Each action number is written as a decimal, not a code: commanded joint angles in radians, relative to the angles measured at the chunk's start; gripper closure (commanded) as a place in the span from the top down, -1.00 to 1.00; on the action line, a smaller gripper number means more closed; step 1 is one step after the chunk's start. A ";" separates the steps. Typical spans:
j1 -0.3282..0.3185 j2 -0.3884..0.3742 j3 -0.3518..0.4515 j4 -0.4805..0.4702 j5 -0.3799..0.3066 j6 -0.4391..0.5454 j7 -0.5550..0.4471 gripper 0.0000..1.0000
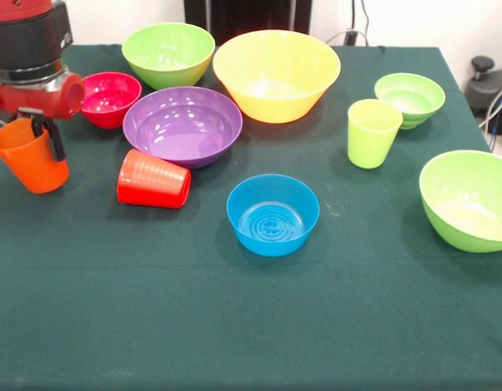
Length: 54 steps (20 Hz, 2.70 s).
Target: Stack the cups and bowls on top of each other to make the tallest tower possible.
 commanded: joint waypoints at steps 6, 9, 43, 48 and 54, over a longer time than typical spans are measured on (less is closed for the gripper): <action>0.332 -0.183 -0.216 0.051 0.092 0.088 0.345 -1.00; 0.388 -0.127 -0.236 0.019 0.122 0.024 0.369 -1.00; 0.600 0.140 -0.443 -0.192 0.235 -0.222 0.443 -1.00; 0.608 0.123 -0.457 -0.174 0.261 -0.225 0.434 -1.00; 0.616 0.106 -0.462 -0.157 0.295 -0.224 0.419 -1.00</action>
